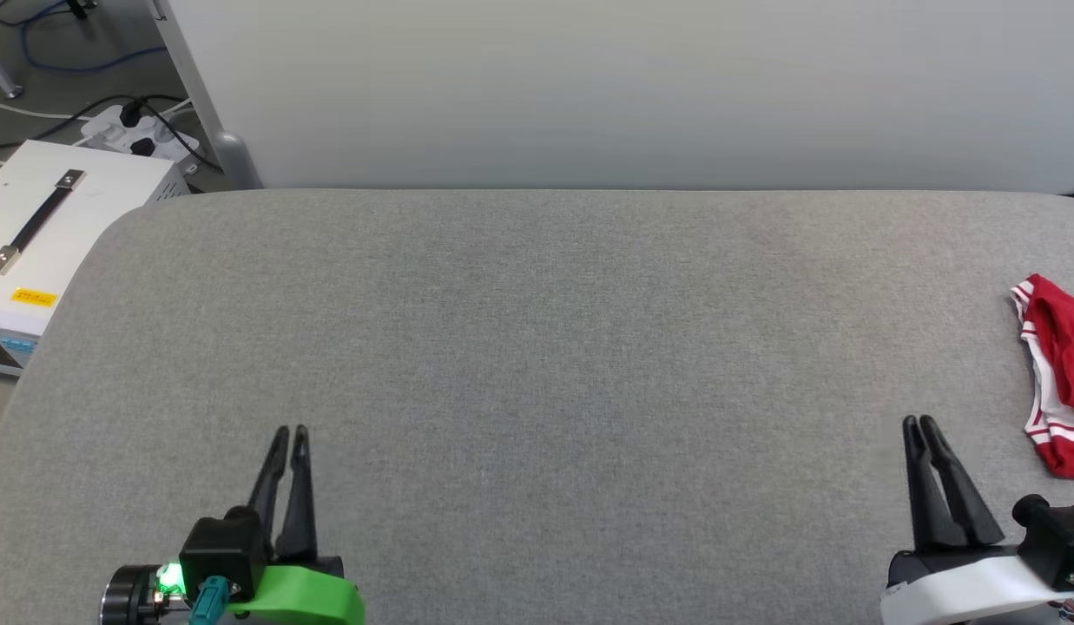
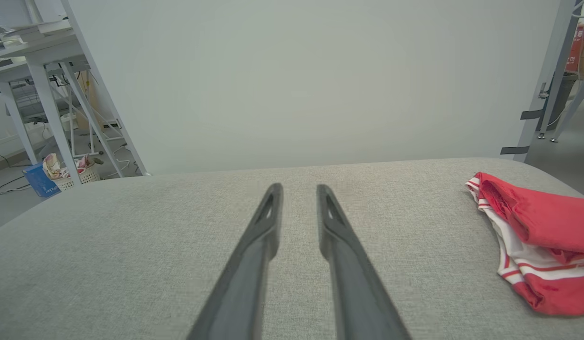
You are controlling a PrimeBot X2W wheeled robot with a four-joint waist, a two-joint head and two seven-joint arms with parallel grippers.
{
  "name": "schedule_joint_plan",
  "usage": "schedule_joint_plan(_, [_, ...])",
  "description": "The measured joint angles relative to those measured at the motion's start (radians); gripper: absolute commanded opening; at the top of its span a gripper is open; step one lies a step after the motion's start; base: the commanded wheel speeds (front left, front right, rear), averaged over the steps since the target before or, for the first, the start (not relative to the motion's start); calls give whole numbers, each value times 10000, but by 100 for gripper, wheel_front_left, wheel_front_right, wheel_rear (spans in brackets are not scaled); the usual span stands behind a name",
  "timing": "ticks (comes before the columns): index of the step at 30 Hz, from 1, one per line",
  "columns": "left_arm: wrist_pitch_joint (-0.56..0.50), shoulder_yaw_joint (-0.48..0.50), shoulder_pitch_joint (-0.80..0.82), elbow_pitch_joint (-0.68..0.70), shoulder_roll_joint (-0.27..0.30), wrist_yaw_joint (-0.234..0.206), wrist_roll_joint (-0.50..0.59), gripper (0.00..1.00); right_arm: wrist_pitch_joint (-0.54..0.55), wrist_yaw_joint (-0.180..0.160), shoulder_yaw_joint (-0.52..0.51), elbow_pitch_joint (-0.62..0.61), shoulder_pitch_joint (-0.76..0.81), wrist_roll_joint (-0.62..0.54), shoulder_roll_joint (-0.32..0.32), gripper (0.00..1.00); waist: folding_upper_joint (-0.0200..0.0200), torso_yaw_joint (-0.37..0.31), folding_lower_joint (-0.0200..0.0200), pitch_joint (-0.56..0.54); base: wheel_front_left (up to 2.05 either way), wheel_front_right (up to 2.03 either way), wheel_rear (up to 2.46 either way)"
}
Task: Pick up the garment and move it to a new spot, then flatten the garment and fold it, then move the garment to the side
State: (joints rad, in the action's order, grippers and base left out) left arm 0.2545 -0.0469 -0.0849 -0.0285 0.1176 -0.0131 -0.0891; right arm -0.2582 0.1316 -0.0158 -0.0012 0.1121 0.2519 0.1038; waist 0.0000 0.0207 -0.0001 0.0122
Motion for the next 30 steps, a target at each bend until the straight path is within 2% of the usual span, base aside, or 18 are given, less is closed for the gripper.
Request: schedule_joint_plan(30, [-546, 77, 41, 36, -121, 2, 105, 0, 548, 0, 15, 2, -108, -472, -92, 0, 0, -48, 0, -29, 0, 0, 0])
